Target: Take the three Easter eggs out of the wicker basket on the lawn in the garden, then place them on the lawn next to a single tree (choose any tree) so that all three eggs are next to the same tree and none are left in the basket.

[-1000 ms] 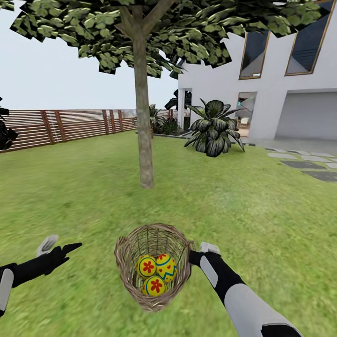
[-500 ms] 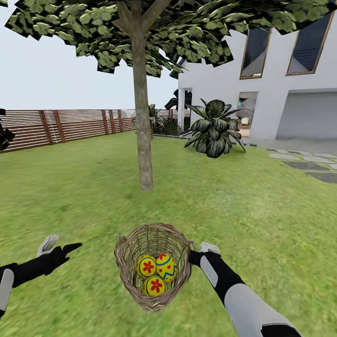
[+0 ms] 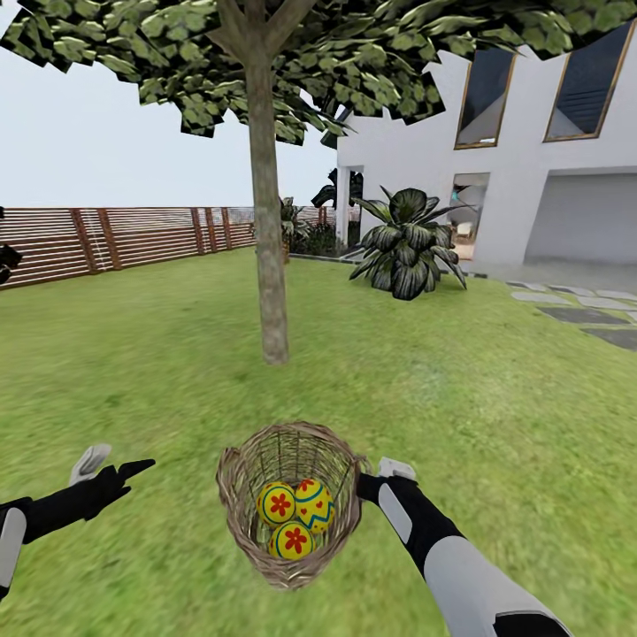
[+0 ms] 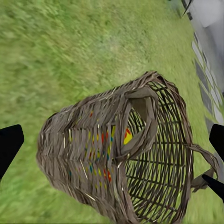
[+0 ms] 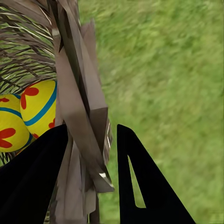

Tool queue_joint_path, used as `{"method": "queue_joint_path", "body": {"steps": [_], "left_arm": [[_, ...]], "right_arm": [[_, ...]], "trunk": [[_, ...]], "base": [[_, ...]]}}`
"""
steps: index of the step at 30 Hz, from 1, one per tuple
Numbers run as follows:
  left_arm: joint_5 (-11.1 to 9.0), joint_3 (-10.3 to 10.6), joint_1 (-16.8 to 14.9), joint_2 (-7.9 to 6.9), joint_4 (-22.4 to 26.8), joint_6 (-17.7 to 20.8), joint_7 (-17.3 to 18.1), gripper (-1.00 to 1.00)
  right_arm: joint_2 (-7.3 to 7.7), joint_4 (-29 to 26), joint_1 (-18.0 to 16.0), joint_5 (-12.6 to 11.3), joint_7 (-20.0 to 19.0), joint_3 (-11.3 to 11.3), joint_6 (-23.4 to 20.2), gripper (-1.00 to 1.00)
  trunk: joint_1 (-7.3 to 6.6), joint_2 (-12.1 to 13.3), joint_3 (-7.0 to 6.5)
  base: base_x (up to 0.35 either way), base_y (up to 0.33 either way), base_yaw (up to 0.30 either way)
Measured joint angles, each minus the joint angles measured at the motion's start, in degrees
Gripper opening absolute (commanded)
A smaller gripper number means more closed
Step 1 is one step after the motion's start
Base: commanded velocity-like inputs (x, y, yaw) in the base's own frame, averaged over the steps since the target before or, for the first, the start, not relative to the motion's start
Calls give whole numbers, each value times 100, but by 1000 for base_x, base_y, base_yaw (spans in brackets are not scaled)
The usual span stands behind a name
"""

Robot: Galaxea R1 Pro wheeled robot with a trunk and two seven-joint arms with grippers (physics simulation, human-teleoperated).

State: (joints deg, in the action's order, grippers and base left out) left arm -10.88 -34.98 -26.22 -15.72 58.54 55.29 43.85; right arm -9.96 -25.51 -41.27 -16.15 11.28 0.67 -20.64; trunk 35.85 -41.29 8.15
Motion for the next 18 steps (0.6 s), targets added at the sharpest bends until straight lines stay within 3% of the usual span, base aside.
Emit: {"method": "queue_joint_path", "body": {"steps": [9, 18], "left_arm": [[1, 0, -1, 6, 0, 0, 3, 100], [3, 0, -1, 8, 0, 0, 5, 100]], "right_arm": [[1, -2, 1, 1, -1, 0, 1, -100], [1, 0, 1, -10, 1, -2, 105, -100]], "trunk": [[0, 0, -6], [0, 0, -35]], "base": [[243, 48, -40], [269, 147, -150]]}}
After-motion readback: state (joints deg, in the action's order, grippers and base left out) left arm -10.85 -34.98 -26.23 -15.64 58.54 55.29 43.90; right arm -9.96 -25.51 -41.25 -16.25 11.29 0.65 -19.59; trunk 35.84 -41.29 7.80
